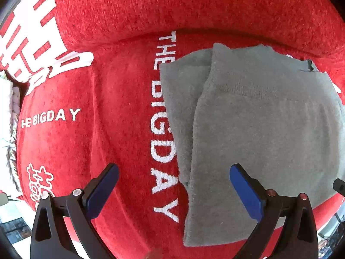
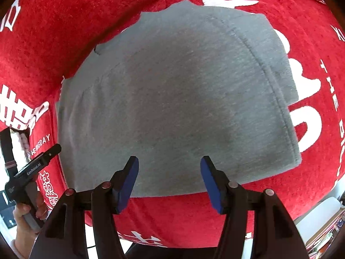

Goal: Fold small clothes

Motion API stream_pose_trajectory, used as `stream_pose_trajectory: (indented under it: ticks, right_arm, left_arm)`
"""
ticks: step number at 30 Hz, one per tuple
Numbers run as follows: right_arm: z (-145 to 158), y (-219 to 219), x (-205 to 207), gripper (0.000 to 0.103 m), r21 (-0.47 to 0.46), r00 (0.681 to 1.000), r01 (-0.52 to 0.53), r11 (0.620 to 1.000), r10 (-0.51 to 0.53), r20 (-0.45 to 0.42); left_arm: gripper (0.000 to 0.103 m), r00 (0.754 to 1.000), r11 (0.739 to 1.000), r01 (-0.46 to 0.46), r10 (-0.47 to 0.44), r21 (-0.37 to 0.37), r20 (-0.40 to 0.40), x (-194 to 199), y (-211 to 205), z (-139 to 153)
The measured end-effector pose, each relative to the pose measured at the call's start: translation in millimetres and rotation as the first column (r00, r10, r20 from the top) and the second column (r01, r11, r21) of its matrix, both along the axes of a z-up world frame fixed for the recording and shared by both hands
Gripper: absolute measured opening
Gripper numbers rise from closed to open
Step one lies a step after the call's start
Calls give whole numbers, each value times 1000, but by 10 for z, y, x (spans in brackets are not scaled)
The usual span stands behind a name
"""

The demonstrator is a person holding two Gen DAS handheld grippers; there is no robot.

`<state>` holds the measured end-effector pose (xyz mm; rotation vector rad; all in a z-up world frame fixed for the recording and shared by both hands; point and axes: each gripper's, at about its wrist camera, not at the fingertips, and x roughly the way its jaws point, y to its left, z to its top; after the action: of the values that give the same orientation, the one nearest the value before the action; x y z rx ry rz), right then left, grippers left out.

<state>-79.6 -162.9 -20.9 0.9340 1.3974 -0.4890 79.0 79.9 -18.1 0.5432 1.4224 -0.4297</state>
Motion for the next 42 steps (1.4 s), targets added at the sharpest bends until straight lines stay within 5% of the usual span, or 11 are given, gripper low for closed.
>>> stream_pose_trajectory:
  ticks: [11, 25, 26, 27, 28, 29, 35, 42]
  right_arm:
    - [-22, 169, 339, 69, 27, 998, -45, 999, 44, 40]
    - [-89, 679, 1615, 71, 28, 970, -176, 984, 168, 174]
    - [-86, 731, 1734, 69, 14, 964, -193, 981, 187, 190]
    - [-77, 765, 1804, 46, 1, 959, -202, 979, 198, 203]
    - [-93, 803, 1898, 10, 0, 954, -216, 976, 211, 214]
    - [-133, 834, 1983, 6, 12, 952, -226, 974, 219, 213]
    - [-540, 1040, 2166, 7, 109, 955, -280, 954, 266, 130]
    - [-434, 1038, 1839, 11, 127, 971, -210, 969, 192, 139]
  left_arm:
    - [103, 1000, 1000, -1, 1, 19, 7, 37, 59, -28]
    - [103, 999, 999, -53, 53, 2, 2, 240, 324, -130]
    - [103, 998, 998, -60, 60, 0, 3, 255, 342, -136]
    - [103, 998, 998, -69, 69, -3, 4, 271, 366, -139]
    - [103, 997, 997, -75, 75, -4, 2, 287, 378, -153]
    - [103, 997, 997, -80, 80, -3, 1, 298, 394, -163]
    - [103, 995, 995, -103, 103, 12, -13, 328, 517, -241]
    - [103, 992, 993, -121, 120, -6, -39, 368, 582, -321]
